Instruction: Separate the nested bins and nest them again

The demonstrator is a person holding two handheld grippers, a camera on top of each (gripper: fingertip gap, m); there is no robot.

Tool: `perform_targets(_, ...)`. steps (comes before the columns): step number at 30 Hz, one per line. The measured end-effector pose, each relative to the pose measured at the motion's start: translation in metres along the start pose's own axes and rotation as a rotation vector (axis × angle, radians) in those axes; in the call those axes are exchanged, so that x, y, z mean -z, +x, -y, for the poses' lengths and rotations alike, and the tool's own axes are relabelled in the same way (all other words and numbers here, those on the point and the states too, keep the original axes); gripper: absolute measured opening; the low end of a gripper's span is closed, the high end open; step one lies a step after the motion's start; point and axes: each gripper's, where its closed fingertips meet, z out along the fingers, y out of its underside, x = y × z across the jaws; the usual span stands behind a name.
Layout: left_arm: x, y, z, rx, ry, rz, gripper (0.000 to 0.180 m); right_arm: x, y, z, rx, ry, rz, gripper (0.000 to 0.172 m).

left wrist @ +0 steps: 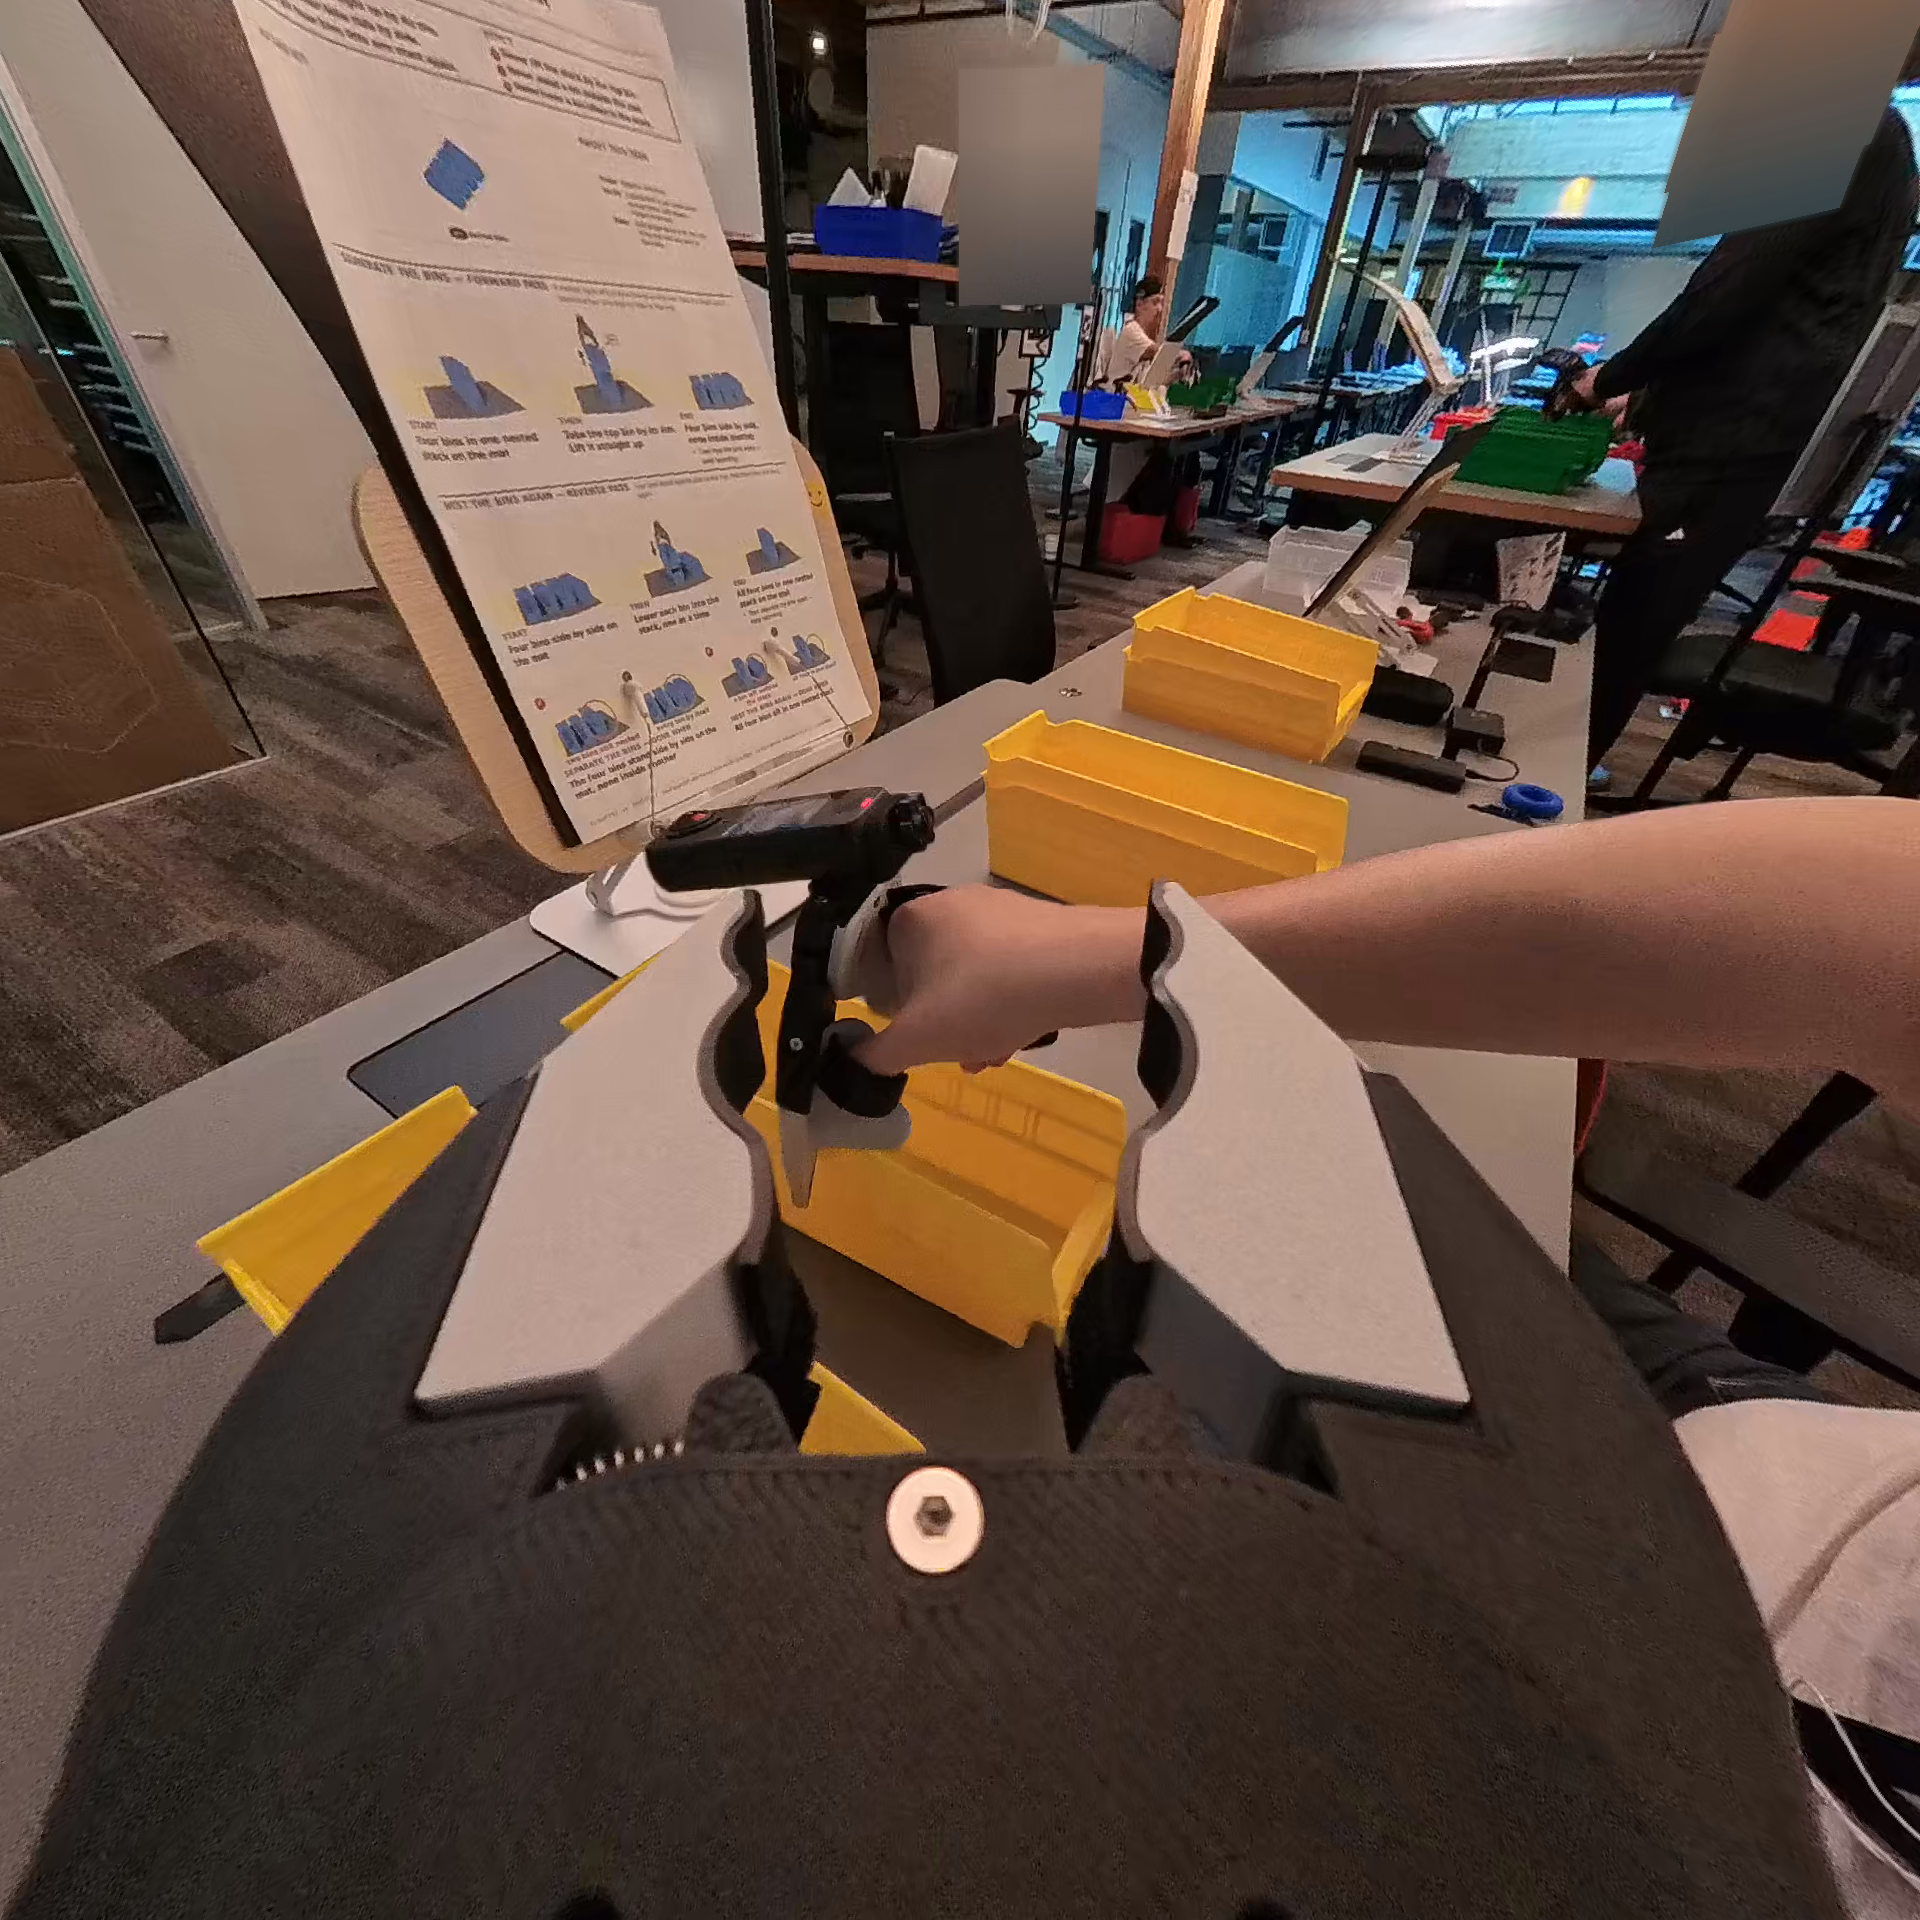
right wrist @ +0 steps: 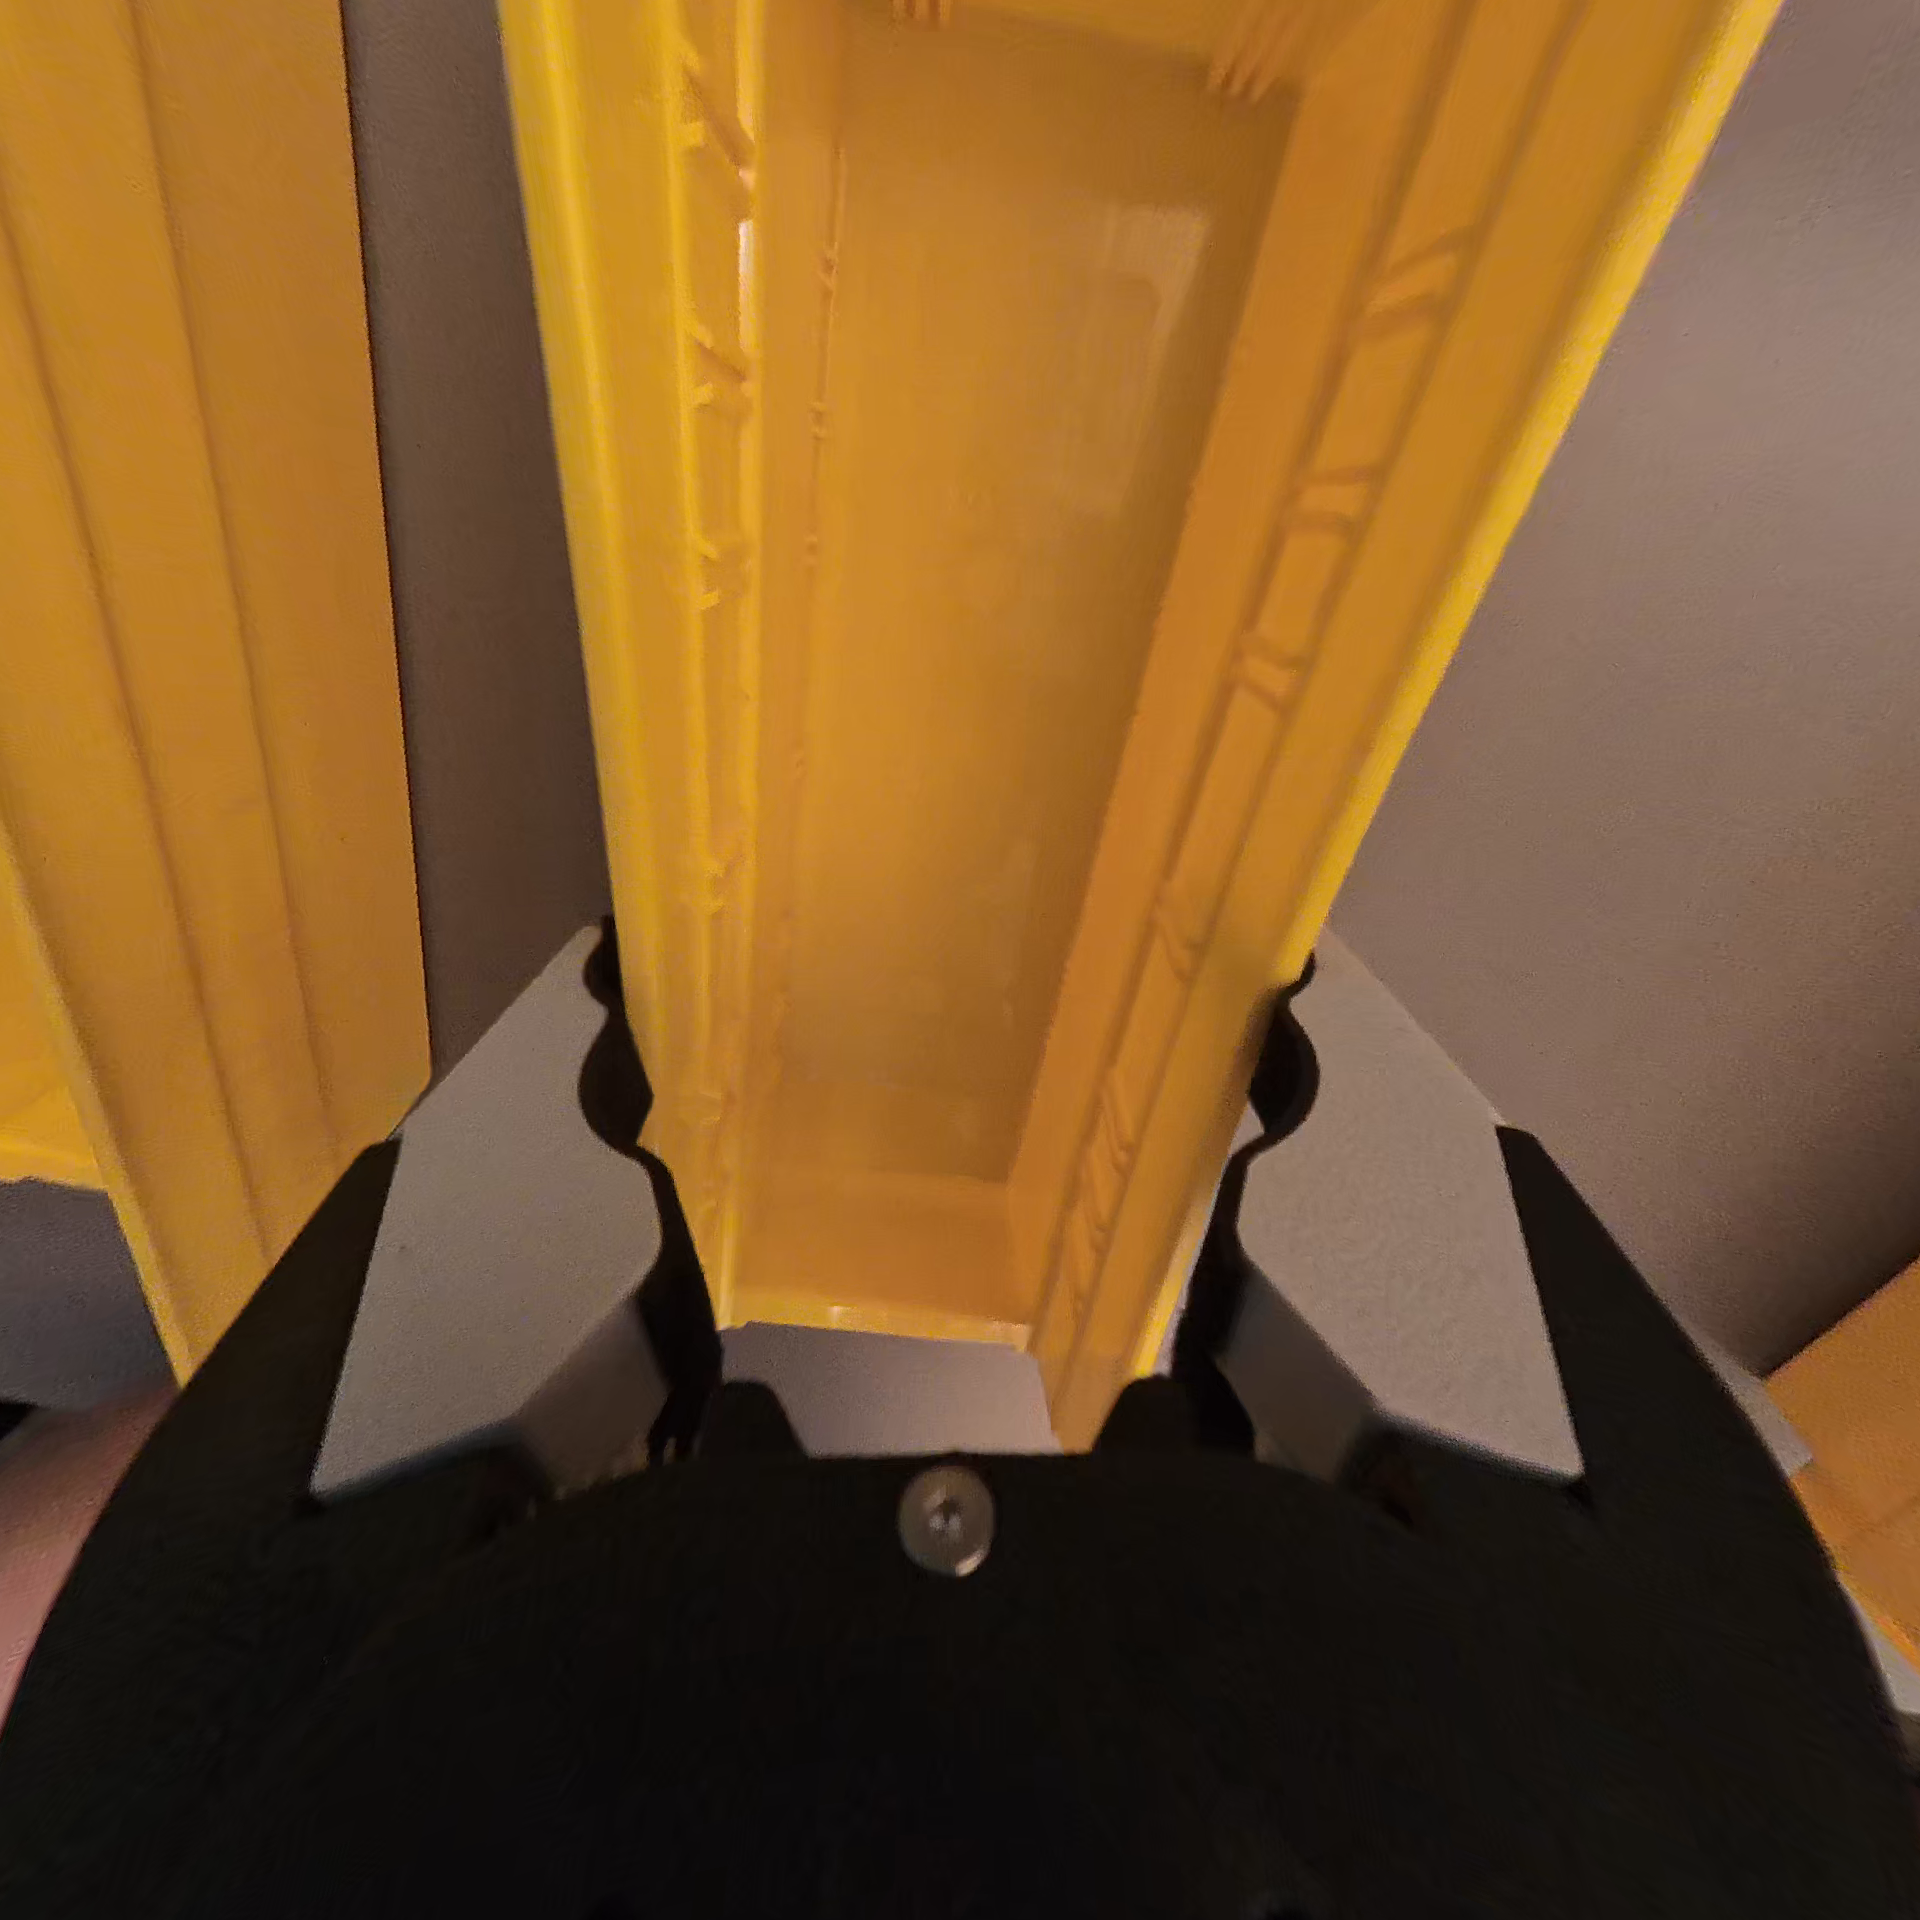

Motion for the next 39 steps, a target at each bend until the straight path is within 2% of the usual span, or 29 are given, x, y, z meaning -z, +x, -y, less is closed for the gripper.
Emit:
perform_targets(6,0.002,-0.005,0.001,0.015,0.011,0.009,0.071,0.019,0.004,-0.010,0.012,-0.052,0.118,0.111)
perform_targets(11,-0.004,-0.007,-0.003,0.018,-0.015,0.018,0.071,0.077,0.040,-0.018,0.063,0.008,0.214,0.114)
perform_targets(14,-0.006,-0.006,-0.004,0.013,-0.021,0.015,0.072,0.128,0.094,-0.030,0.023,0.084,0.261,0.115)
perform_targets(17,-0.007,-0.006,-0.002,0.017,-0.015,0.017,0.071,0.171,0.172,-0.053,-0.039,0.145,0.229,0.116)
perform_targets(22,-0.012,-0.010,-0.003,0.020,-0.028,0.054,0.071,0.210,0.302,-0.104,-0.149,0.205,0.085,0.115)
perform_targets(24,-0.015,-0.011,-0.006,0.008,-0.049,0.069,0.072,0.209,0.334,-0.117,-0.199,0.216,0.087,0.115)
perform_targets(28,-0.017,-0.019,-0.010,0.011,-0.072,0.120,0.072,0.187,0.365,-0.124,-0.178,0.222,0.112,0.112)
perform_targets(33,-0.017,-0.031,-0.015,0.023,-0.098,0.185,0.072,0.134,0.367,-0.120,-0.204,0.160,0.200,0.109)
perform_targets(39,-0.017,-0.040,-0.016,0.032,-0.106,0.233,0.072,0.117,0.376,-0.097,-0.160,0.232,0.093,0.110)
